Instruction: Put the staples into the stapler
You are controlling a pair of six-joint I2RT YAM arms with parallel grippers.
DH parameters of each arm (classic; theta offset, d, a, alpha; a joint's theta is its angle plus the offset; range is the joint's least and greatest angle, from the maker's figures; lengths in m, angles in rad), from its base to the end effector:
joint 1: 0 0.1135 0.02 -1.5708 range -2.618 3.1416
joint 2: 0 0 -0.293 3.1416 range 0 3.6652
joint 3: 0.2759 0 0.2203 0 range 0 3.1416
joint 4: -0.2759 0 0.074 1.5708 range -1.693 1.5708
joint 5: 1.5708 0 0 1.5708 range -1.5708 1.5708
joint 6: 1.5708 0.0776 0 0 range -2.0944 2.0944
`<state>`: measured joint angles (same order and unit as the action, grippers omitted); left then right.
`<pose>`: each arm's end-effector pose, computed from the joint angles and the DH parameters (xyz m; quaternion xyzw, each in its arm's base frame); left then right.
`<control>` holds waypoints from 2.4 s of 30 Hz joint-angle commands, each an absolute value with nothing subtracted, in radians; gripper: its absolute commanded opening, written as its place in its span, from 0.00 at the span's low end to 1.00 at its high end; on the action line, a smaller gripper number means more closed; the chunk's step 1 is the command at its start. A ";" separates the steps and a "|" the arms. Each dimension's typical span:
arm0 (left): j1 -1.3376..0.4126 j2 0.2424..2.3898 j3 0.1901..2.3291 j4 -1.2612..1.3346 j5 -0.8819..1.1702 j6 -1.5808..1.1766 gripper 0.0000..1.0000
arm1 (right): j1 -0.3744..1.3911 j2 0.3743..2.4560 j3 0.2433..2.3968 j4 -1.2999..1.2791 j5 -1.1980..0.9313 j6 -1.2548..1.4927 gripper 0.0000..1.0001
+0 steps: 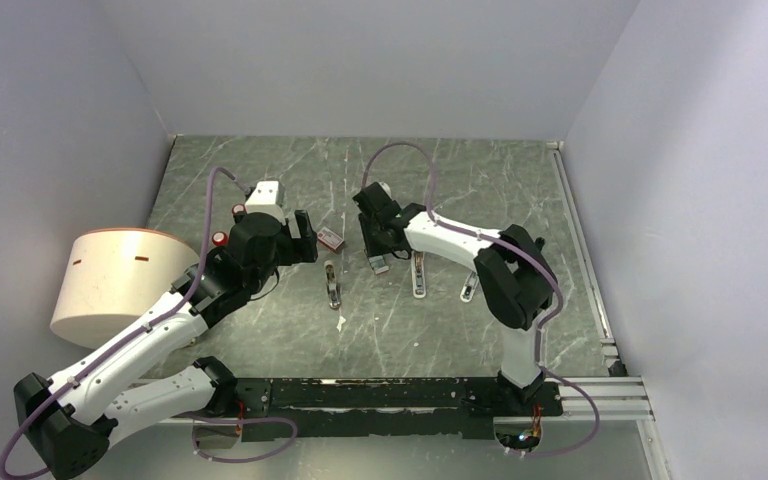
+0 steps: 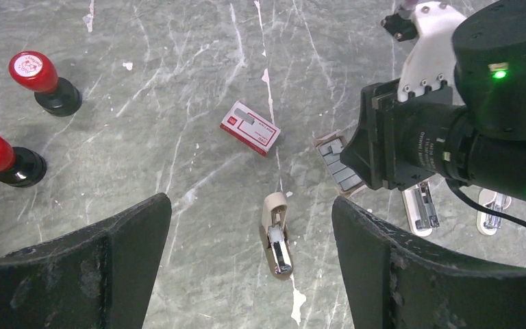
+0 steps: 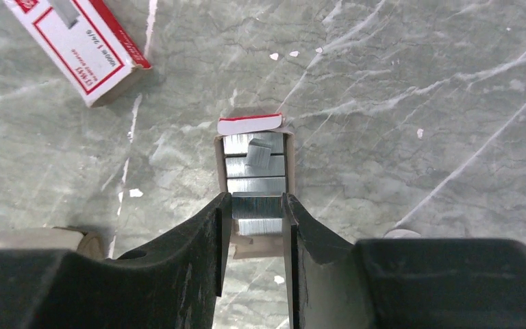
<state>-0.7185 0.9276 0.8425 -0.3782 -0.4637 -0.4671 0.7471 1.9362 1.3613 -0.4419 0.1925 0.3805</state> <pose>0.1650 -0.0982 0.3256 -0.0161 0.8364 -0.1238 0.5337 0.3140 0.2706 0.1946 -0.1487 0.9462 0.0673 0.2795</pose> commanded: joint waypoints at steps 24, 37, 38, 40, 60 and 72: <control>-0.714 0.888 0.864 -0.401 -0.507 -0.491 0.91 | 0.960 1.735 1.064 -0.498 0.070 0.309 0.37; -0.714 0.885 0.862 -0.413 -0.518 -0.486 0.91 | 0.974 1.767 1.111 -0.530 0.151 0.358 0.46; -0.714 0.884 0.861 -0.412 -0.518 -0.486 0.91 | 0.974 1.763 1.115 -0.535 0.168 0.373 0.47; -0.715 0.882 0.858 -0.412 -0.518 -0.485 0.91 | 0.975 1.763 1.126 -0.546 0.196 0.408 0.47; -0.715 0.887 0.847 -0.401 -0.513 -0.485 0.91 | 0.977 1.808 1.114 -0.631 0.240 0.472 0.53; -0.715 0.892 0.841 -0.393 -0.504 -0.486 0.91 | 0.978 1.762 1.038 -0.633 0.193 0.494 0.56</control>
<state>-0.7185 0.8921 0.8429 -0.4103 -0.4946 -0.4858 0.9703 1.7687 1.0794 -0.5865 0.1967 0.4740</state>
